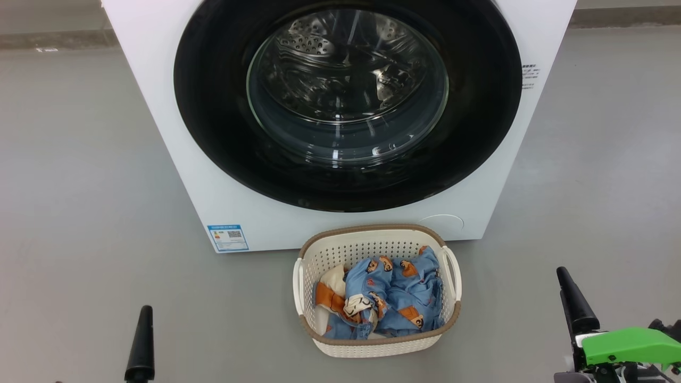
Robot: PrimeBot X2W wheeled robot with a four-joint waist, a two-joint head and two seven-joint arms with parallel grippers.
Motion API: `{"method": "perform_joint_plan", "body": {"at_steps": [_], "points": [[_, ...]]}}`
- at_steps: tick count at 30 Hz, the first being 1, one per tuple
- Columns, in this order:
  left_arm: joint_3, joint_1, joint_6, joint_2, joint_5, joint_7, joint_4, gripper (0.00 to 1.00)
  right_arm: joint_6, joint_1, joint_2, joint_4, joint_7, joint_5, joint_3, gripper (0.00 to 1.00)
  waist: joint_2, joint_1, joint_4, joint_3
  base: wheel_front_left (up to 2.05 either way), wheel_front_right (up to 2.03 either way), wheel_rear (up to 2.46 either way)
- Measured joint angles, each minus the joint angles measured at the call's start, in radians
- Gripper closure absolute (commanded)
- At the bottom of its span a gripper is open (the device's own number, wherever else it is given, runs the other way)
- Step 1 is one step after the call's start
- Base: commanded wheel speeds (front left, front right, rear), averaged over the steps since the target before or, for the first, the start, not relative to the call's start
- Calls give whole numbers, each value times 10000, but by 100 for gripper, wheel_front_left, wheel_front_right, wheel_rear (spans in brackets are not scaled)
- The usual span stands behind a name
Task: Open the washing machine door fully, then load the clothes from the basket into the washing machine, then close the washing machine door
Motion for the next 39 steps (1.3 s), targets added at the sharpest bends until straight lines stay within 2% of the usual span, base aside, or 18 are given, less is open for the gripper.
{"method": "perform_joint_plan", "body": {"at_steps": [21,39], "points": [[-67,-3,0,111,4061,-593,-88,0,0,-205,-389,148,-600,-3829,575,0,0,1,54,18,0,0,0],[-111,-7,10,161,6562,-1055,-79,0,2,-414,-546,472,-1062,-5845,915,0,0,0,57,-6,0,0,0]]}}
